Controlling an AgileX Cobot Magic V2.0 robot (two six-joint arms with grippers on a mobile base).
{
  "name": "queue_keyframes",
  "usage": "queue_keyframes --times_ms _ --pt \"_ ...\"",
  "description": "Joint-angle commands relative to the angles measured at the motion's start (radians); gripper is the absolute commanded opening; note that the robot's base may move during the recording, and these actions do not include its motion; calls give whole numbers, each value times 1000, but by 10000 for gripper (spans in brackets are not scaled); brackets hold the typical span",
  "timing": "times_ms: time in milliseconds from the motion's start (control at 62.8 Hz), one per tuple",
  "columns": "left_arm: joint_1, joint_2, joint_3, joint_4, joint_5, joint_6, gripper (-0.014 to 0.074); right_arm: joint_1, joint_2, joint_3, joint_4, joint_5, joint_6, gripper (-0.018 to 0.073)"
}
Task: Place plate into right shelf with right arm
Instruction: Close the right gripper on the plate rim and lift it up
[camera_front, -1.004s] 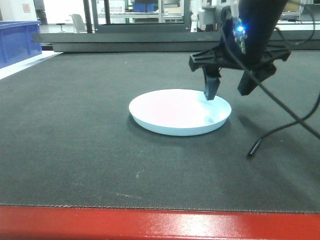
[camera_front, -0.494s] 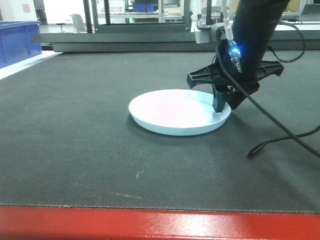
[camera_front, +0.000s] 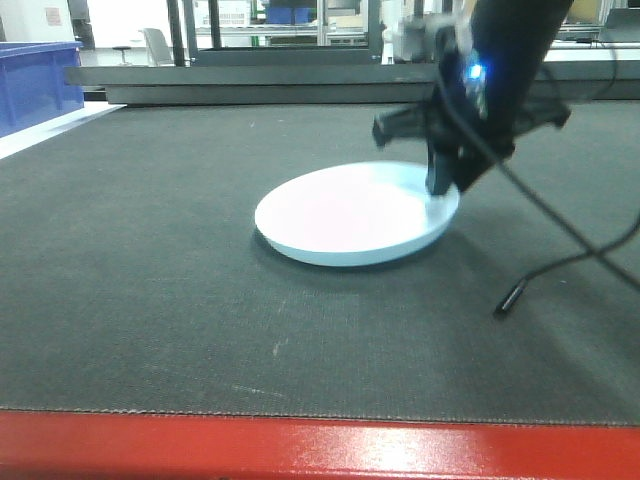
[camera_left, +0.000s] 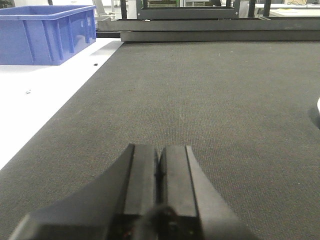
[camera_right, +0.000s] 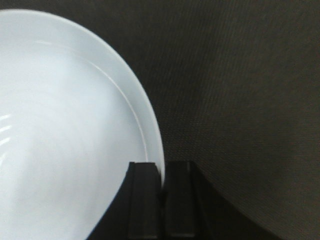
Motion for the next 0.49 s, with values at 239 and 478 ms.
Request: queue_keyframes --times_ms 239,478 --pt "-3 -11 6 -4 -82 -2 -47 -3 -432 269 -61 -174 -8 55" --pt "-3 -11 6 -4 -82 -2 -47 -3 -790 508 -102 -249 -8 55"
